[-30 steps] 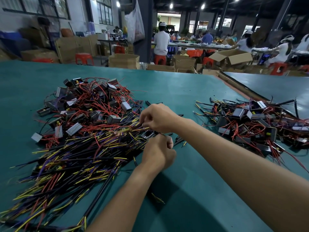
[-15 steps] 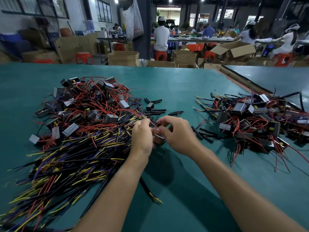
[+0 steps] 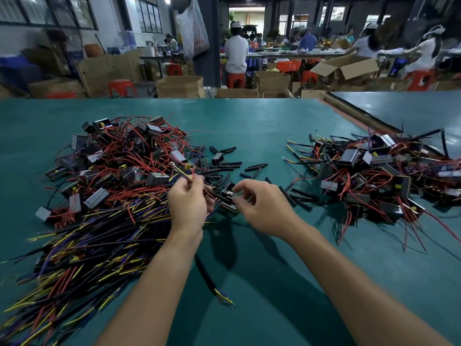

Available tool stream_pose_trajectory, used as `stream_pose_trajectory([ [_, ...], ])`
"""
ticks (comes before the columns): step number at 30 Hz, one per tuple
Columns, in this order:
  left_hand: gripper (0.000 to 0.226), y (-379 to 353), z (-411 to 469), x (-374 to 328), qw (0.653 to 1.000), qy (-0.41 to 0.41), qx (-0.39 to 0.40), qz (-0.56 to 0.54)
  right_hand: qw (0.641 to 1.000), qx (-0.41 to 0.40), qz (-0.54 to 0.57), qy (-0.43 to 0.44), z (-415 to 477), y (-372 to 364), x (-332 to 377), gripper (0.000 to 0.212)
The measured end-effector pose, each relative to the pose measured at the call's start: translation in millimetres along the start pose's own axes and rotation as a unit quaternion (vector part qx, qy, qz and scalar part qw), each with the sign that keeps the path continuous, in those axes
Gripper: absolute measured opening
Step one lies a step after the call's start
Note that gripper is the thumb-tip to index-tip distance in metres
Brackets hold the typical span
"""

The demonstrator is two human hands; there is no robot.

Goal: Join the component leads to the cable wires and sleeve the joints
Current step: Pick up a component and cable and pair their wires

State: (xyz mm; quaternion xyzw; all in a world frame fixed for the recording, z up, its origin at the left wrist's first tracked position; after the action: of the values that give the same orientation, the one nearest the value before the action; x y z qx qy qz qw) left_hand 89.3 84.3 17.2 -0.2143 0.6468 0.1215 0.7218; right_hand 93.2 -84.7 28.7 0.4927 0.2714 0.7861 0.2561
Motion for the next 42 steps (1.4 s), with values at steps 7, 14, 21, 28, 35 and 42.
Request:
stream_pose_trajectory([
  [7,0.02,24,10,-16,0.987,-0.009,-0.079,-0.14,0.998,-0.018,0.006,-0.062,2,8,-16,0.015],
  [14,0.011,1,4,-9,0.974,0.105,0.041,-0.196,1.0,0.018,-0.005,-0.025,-1,-1,-8,0.019],
  [21,0.016,-17,-13,3,0.981,0.147,0.118,-0.037,1.0,0.019,0.021,-0.01,-1,-2,-2,0.018],
  [28,0.015,-30,-31,7,0.945,0.168,0.266,0.09,0.998,0.028,0.045,-0.033,0,-4,-2,0.013],
  [35,0.01,-37,-41,8,0.913,0.124,0.358,0.151,0.974,0.065,0.202,-0.076,-2,-11,-3,0.022],
  [42,0.008,-35,-35,16,0.926,0.137,0.308,0.17,0.965,-0.023,0.229,-0.127,3,1,-17,0.02],
])
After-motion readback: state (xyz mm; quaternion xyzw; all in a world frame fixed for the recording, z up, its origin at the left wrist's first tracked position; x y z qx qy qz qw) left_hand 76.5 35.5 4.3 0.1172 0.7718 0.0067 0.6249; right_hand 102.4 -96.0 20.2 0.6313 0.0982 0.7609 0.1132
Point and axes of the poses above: each hand's wrist, its own z-axis towards the middle knuckle, its own y-axis out of the back of the hand, x = y × z, the point moved 7 cm from there along z, towards the middle knuckle, and after that the axes turned 2 degrees about -x, right-handed, at the moved point
